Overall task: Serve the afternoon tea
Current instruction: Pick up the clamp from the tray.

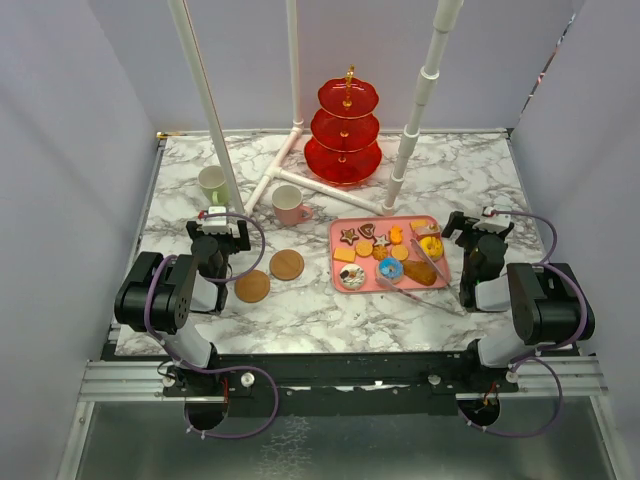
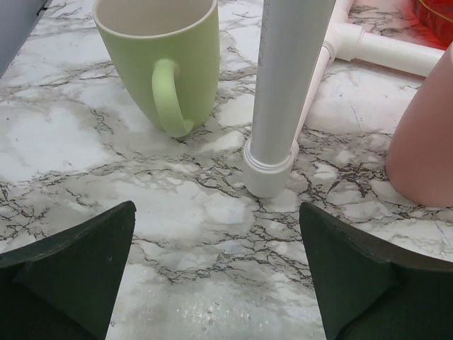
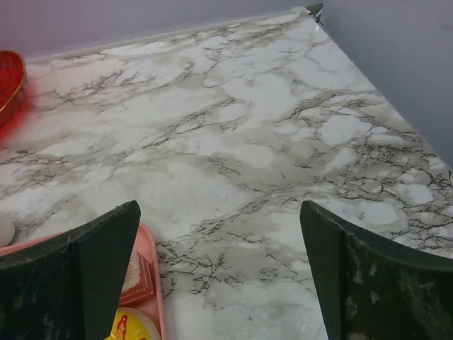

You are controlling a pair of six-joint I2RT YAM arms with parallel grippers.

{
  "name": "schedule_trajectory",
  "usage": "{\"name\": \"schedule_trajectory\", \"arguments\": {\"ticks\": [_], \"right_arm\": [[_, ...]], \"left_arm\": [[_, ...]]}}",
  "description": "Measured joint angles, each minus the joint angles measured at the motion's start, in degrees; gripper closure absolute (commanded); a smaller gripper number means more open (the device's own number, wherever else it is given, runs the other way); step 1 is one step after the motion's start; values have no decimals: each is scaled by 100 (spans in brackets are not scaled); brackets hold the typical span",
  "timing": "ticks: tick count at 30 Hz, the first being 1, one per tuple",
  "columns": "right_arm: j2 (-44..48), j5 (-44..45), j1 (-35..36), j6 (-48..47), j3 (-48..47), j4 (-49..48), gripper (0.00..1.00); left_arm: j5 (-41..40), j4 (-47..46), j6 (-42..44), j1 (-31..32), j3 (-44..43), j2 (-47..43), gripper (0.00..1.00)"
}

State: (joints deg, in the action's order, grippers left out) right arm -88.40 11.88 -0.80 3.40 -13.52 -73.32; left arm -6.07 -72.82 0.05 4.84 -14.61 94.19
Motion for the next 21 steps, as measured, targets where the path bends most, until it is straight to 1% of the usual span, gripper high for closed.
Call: {"name": "schedule_trajectory", "arguments": {"ticks": [13, 15, 16, 19, 21], "right_arm": [[9, 42, 0, 2, 0, 13, 0], [157, 48, 7, -22, 0, 199, 0], [343, 48, 15, -46, -9, 428, 0], [1137, 111, 39, 15, -229, 1346, 0], [1668, 251, 55, 328, -428, 1799, 0]], "left_arm": [[-4, 2, 0, -2, 0, 0, 1], [-20, 50, -28, -24, -9, -17, 1], [-24, 227, -61, -55, -48, -87, 1], [-46, 1161, -133, -184, -380, -579, 1], [-61, 1921, -116, -221, -791, -1001, 1]]}}
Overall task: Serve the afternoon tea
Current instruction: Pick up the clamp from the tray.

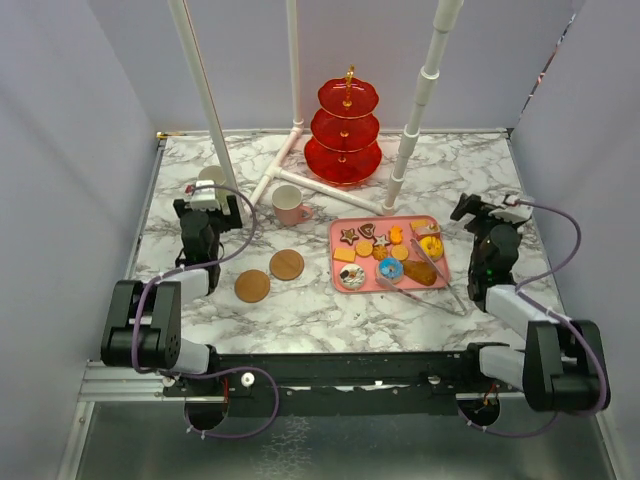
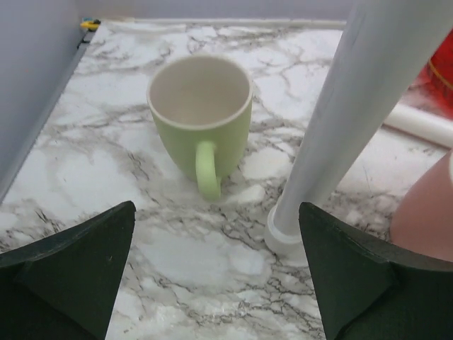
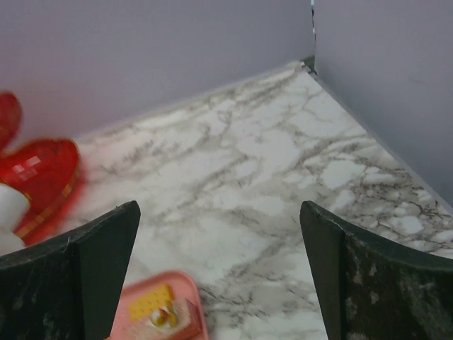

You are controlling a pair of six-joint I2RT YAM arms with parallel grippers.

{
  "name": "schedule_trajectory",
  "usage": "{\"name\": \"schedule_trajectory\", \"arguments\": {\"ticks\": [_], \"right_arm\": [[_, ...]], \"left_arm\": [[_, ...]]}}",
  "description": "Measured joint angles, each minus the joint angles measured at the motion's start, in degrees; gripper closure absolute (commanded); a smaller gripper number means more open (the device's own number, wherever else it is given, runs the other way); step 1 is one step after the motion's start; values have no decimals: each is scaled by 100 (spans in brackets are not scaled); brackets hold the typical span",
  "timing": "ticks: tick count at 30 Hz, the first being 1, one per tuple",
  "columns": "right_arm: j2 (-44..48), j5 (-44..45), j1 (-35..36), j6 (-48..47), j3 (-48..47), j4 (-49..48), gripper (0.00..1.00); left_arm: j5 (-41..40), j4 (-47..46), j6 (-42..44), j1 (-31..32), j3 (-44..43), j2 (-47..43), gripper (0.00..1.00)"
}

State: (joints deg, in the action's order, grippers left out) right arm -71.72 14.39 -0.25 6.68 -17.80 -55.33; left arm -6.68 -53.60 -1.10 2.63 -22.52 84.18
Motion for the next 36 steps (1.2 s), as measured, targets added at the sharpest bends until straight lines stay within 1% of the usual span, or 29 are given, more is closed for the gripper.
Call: {"name": "schedule_trajectory", "arguments": {"ticks": [3, 5, 7, 9, 11, 13, 18, 20, 22, 27, 30, 32, 34, 36], "right_arm": [[833, 190, 7, 892, -190, 671, 0], [1342, 291, 7, 1672, -319, 1235, 0], [1604, 389, 4, 2310, -479, 1762, 0], [1681, 376, 4, 2570, -638, 2144, 0], [1668, 240, 4, 2629, -826, 2577, 0], [1602, -9, 4, 2564, -1163, 3248, 0], [1300, -442, 170, 2096, -2140, 4868, 7], [1281, -439, 474, 1880, -2273, 5405, 9], [1233, -369, 920, 1716, -2345, 5945, 9], [658, 57, 2059, 1563, -2529, 6948, 12], [402, 227, 2286, 1526, -2527, 7313, 18], [291, 321, 2280, 1486, -2527, 7381, 25], [138, 354, 2273, 1427, -2544, 7388, 38], [-87, 354, 2273, 1357, -2623, 7392, 54]], "left_arm": [[-26, 1019, 83, -52, -522, -588, 1], [-17, 1593, 105, -101, -693, -892, 1], [39, 2251, 111, -186, -844, -1130, 1], [184, 3029, 114, -282, -1047, -1279, 1], [378, 3762, 114, -337, -1274, -1335, 1], [634, 4387, 116, -348, -1491, -1377, 1], [1309, 5598, 229, -341, -1884, -1469, 1], [1530, 6026, 313, -341, -2055, -1469, 1], [1674, 6341, 402, -341, -2203, -1464, 1], [1915, 6837, 590, -310, -2542, -1390, 1], [1980, 6988, 669, -291, -2594, -1366, 1], [2024, 7093, 699, -289, -2658, -1314, 1], [2048, 7145, 704, -282, -2732, -1250, 1], [2065, 7226, 704, -201, -2846, -1167, 1]]}}
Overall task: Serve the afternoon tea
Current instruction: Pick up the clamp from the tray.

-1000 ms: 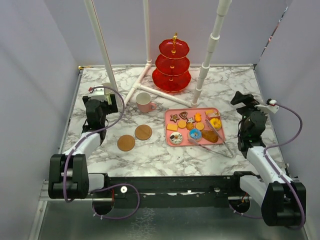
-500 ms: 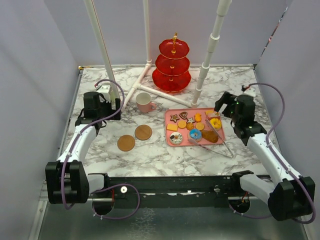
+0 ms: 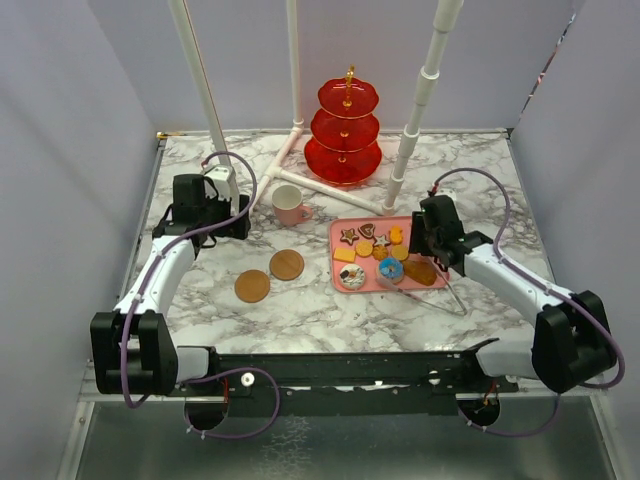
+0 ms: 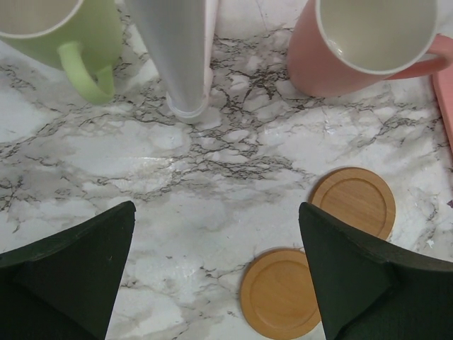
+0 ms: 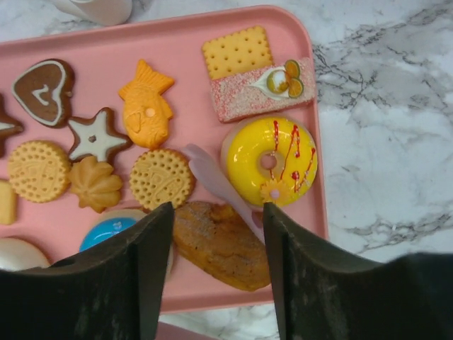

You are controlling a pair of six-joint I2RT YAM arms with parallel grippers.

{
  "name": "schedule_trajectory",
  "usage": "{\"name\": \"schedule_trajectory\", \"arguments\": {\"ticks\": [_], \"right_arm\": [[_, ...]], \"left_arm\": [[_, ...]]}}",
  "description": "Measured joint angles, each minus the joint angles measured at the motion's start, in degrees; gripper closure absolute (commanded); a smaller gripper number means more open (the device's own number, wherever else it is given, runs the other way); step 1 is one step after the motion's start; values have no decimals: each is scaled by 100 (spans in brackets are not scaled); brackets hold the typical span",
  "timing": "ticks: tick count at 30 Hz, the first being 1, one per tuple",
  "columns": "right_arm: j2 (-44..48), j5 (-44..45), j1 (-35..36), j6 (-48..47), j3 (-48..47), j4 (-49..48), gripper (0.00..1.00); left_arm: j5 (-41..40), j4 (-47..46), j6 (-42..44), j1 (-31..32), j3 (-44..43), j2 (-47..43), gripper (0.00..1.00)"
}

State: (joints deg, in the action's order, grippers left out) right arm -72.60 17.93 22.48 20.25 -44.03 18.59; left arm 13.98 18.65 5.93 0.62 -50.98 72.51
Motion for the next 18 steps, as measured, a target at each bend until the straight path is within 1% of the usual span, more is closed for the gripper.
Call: {"name": "schedule_trajectory", "arguments": {"ticks": [2, 3, 4, 7, 11, 16, 18], "right_arm": [[-271, -20, 0, -94, -120, -11, 68], [-404, -33, 0, -122, -181, -26, 71], [-518, -46, 0, -155, -227, -46, 71], [-756, -63, 2, -227, -339, -70, 71], [-855, -59, 0, -291, -372, -125, 71], [-1034, -28, 0, -374, -463, -201, 63], [-1084, 0, 2, -396, -466, -247, 63]], "left_arm": [[22, 59, 0, 98, -90, 70, 1], [31, 79, 0, 144, -127, 98, 1], [39, 94, 0, 177, -146, 114, 1], [50, 142, 13, 260, -205, 142, 1], [52, 256, 39, 328, -295, 149, 1], [59, 341, 59, 420, -413, 155, 1], [59, 387, 61, 470, -442, 160, 1]]}}
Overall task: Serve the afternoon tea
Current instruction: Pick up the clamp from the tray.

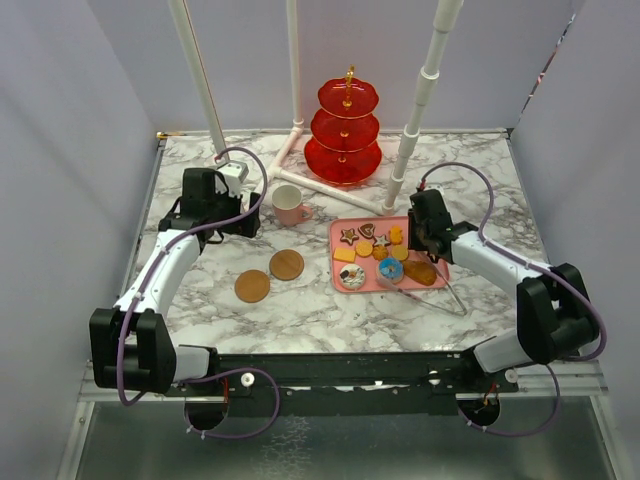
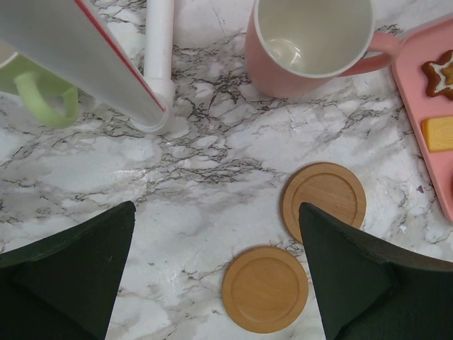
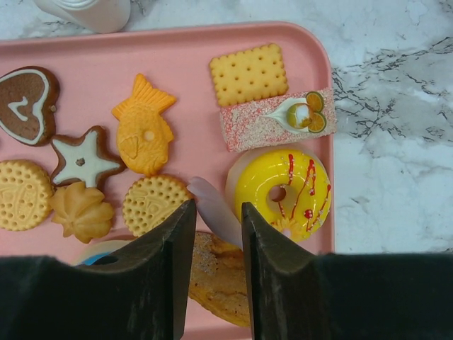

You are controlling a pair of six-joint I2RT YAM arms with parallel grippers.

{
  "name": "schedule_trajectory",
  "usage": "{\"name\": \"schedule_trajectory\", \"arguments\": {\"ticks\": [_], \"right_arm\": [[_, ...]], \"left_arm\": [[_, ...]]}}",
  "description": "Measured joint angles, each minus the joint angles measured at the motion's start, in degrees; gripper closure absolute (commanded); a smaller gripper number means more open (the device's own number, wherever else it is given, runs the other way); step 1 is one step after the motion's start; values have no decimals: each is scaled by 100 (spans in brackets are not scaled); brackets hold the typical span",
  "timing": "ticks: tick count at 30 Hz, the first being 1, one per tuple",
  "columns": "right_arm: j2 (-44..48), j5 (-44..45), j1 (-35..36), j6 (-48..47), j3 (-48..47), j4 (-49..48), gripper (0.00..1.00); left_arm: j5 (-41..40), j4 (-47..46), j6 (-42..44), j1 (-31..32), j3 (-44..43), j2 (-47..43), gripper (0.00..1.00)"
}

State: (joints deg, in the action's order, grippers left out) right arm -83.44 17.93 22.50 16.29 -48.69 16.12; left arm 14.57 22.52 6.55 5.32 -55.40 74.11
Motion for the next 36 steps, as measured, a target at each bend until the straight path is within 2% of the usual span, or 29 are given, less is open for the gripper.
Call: {"name": "schedule_trajectory", "arguments": {"ticks": [6, 13, 21, 30, 36], "right_arm": [[-151, 66, -2, -46, 0, -138, 66], [-378, 90, -2, -140, 0, -208, 87], [-350, 199, -11, -201, -17, -146, 99], [155, 17, -11, -297, -136, 83, 99], [566, -87, 136, -317, -439, 516, 99]], "left_arm": [[-2, 120, 48, 157, -120, 52, 1], [-2, 319, 136, 247, -330, 131, 1], [66, 713, 461, 424, -599, 131, 1], [203, 1088, 831, 831, -695, -7, 1], [767, 1447, 1384, 942, -708, -404, 1]]}}
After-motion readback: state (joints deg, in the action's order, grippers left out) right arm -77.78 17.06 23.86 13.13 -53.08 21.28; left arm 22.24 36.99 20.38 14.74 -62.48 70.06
